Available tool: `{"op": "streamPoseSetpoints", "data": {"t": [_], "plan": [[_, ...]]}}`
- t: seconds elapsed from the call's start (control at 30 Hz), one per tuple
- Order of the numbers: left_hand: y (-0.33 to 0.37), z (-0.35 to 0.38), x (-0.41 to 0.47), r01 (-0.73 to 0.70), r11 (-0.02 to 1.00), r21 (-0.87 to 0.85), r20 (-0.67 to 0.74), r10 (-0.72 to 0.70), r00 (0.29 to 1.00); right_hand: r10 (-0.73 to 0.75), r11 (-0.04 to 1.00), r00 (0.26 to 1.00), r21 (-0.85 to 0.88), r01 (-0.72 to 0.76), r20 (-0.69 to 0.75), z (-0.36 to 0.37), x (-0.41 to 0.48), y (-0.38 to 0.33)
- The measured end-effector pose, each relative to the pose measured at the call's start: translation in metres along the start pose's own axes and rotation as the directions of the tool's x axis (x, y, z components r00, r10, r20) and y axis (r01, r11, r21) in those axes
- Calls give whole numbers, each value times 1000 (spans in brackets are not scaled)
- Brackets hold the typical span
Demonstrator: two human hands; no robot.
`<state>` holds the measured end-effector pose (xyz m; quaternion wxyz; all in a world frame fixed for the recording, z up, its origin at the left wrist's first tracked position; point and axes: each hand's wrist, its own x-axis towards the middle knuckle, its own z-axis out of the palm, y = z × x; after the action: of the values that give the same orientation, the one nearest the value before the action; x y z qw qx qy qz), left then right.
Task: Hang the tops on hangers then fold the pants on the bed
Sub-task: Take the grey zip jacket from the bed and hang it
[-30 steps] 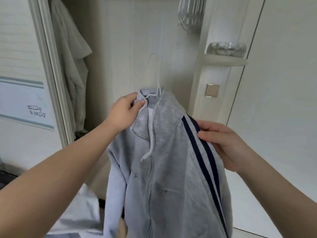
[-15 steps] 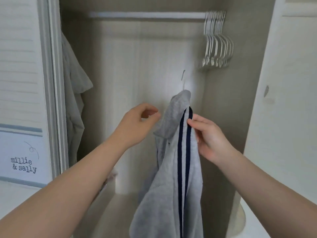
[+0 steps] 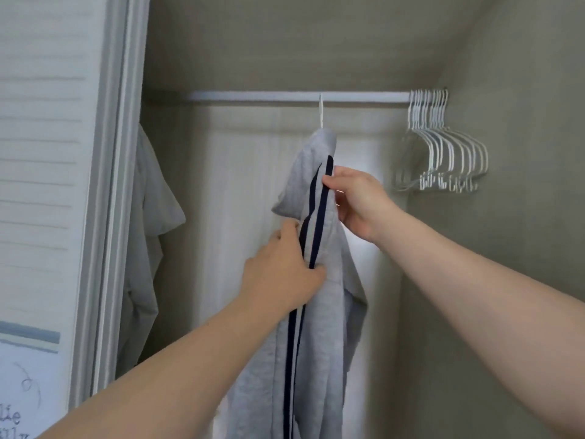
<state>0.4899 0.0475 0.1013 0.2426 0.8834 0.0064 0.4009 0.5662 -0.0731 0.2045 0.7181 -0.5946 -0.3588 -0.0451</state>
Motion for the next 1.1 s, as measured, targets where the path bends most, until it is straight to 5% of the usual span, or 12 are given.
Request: {"op": "streamPoseSetpoints", "data": {"t": [0.37,0.63,0.93,1.1], "plan": [[5,-19,116,-60,982,180,-124,83,989,-77,992,992,-110,65,-103,-8,134,-50],[3,-2,142,-90,967,237,-120,121,985,-21,1000,959,3,22,-282,-16,178,-36],[-35,-2,135,-36,973,226,-105,61,993,16,998,970,70,1,-243,2,180,1],[-44,4,117,-120,955,270,-326,208,922,-71,982,984,-186,40,-163,11,170,2]]}}
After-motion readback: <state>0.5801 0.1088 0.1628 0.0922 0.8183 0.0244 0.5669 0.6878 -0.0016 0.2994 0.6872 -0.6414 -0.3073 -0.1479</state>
